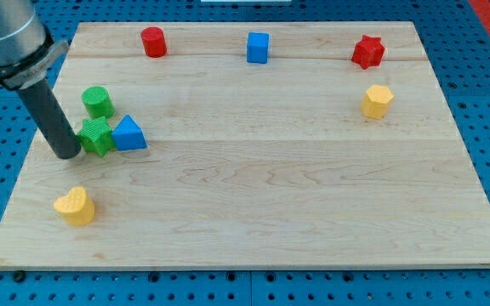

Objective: Separate the green star and triangle from the green circle

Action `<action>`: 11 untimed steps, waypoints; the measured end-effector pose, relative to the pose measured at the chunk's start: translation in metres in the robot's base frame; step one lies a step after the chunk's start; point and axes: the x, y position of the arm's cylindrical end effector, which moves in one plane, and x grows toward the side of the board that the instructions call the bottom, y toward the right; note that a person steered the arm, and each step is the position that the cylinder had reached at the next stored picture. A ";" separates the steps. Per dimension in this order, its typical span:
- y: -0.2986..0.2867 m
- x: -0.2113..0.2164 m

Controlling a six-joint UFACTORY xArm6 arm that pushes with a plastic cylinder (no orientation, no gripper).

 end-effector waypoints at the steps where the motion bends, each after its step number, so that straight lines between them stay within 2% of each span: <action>1: -0.009 -0.009; 6: 0.035 -0.011; 8: 0.068 -0.079; 10: 0.114 -0.078; 11: 0.124 -0.064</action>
